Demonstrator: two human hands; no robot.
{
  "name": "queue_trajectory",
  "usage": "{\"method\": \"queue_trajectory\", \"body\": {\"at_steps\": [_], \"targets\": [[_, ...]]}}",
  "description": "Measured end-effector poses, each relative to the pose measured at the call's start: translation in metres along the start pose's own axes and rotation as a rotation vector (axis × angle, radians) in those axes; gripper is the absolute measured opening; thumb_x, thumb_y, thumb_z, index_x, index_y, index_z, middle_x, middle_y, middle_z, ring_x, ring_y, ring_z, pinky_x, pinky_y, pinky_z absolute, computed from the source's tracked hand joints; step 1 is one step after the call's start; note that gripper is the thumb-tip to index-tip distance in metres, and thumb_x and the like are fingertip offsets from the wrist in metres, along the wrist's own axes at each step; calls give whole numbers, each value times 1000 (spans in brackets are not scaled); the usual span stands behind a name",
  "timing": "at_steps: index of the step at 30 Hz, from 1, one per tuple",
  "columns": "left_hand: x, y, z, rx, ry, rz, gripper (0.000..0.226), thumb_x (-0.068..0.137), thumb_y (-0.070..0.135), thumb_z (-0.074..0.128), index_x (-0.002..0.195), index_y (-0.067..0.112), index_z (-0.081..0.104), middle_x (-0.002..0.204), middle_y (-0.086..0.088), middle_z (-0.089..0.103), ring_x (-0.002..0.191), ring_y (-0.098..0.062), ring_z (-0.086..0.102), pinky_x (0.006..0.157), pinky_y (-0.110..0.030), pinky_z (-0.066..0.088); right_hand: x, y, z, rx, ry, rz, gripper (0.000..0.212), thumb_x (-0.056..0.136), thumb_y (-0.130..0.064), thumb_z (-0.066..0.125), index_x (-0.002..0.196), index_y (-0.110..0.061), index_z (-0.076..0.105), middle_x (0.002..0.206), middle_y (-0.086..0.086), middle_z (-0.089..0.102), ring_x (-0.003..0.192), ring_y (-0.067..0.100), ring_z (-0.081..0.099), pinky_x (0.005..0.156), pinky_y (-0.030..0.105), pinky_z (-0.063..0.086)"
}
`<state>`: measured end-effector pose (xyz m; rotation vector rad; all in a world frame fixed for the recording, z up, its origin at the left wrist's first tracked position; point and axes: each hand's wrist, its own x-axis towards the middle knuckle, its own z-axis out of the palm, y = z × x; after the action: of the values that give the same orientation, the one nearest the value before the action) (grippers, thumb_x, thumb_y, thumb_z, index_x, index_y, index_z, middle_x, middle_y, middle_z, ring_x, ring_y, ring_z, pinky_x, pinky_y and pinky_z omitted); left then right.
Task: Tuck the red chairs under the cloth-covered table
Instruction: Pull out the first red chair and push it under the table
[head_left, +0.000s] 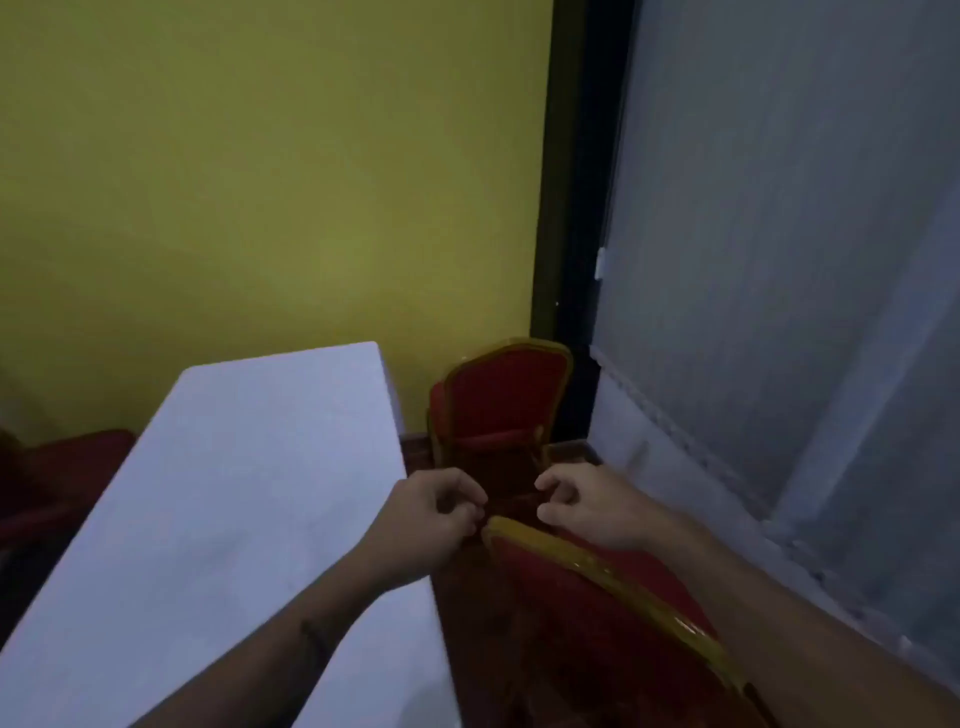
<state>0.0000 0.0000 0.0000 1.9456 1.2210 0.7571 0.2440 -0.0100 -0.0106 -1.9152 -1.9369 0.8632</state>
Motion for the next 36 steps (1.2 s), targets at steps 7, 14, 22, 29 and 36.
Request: {"method": "queue_trajectory", "body": {"at_steps": [7, 14, 22, 29, 36], "targets": [[22, -6, 84, 49, -144, 17, 16, 88, 14, 64, 91, 27, 73, 81, 2, 75, 74, -11, 70, 60, -27, 55, -26, 74, 14, -61, -40, 176, 61, 84, -57, 66, 140, -35, 60, 133, -5, 64, 115, 15, 63, 99, 37, 54], [48, -3, 140, 190, -233, 68, 30, 89, 9, 64, 117, 19, 69, 110, 9, 66, 98, 0, 60, 80, 9, 30, -36, 120, 25, -43, -128, 169, 36, 84, -45, 72, 119, -39, 66, 104, -10, 68, 93, 11, 68, 84, 36, 58], [76, 5, 171, 654, -681, -2, 64, 70, 29, 51, 134, 31, 57, 128, 5, 57, 122, -17, 47, 109, -46, 27, -33, 151, 51, -130, -149, 103, 69, 83, -23, 65, 149, -32, 45, 134, 3, 65, 122, 32, 62, 99, 41, 53], [89, 9, 189, 875, -599, 31, 33, 78, 13, 58, 107, 24, 71, 95, 4, 69, 95, -19, 63, 102, -44, 46, -31, 152, 47, -165, -159, 61, 70, 85, -19, 60, 152, -32, 45, 137, 11, 64, 124, 39, 60, 101, 46, 51], [76, 12, 192, 938, -549, 45, 19, 83, 19, 58, 99, 18, 68, 92, -2, 67, 91, -25, 64, 87, -41, 48, -35, 146, 44, -133, -222, 92, 77, 87, -6, 60, 156, -35, 42, 133, 12, 64, 116, 36, 64, 87, 36, 55]]}}
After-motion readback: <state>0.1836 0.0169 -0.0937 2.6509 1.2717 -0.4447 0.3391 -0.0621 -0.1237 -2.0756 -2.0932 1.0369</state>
